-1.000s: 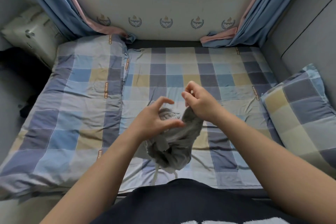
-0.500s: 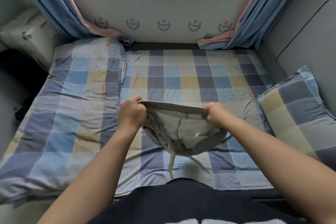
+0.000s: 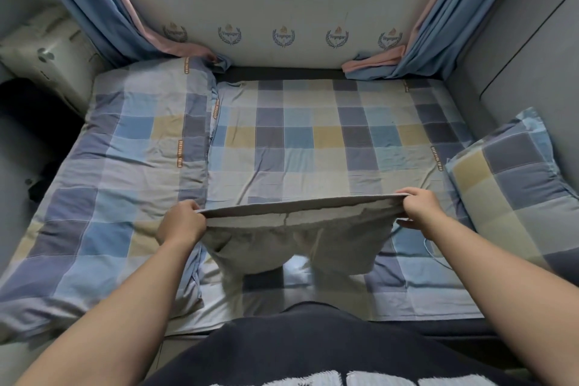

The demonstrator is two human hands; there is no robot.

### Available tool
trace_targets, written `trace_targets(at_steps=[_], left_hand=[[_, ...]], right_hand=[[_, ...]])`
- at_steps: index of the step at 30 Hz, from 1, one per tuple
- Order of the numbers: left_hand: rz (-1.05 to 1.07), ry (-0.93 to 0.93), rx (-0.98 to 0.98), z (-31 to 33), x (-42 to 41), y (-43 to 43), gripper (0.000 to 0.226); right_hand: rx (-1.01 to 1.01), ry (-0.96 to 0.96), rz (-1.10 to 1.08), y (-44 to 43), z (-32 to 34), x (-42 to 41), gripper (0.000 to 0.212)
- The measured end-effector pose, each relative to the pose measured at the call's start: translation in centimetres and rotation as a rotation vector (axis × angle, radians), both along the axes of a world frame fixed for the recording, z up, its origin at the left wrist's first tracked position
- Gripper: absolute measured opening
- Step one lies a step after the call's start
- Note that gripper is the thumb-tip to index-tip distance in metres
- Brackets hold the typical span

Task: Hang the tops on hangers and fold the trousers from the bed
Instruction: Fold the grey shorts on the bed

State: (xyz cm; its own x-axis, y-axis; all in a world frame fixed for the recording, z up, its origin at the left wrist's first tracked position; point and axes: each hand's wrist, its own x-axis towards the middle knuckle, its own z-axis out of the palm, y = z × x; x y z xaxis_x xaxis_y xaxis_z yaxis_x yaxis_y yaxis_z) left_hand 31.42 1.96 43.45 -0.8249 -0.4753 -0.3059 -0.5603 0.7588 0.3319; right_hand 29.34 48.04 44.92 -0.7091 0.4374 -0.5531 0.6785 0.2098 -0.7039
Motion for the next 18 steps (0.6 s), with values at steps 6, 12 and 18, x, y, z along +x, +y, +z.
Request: trace_targets(at_steps=[6, 12, 18], left_hand=[[0.587, -0.021, 0.62, -2.3, -0.2, -1.2, 0.025], [0.781, 0.038, 1.011, -3.1, -0.9, -1.2, 0.033], [0.209, 0.113, 0.308, -3.4, -0.7, -2.7, 0.018]], right_hand=[[-0.174, 0.004, 0.031, -0.6, -0.2, 0.4, 0.039], [0.435, 0.034, 0.678, -1.6, -0.1, 0.5, 0.013], [0.779, -0.068, 0.608, -1.2, 0.7, 0.0, 0.011]])
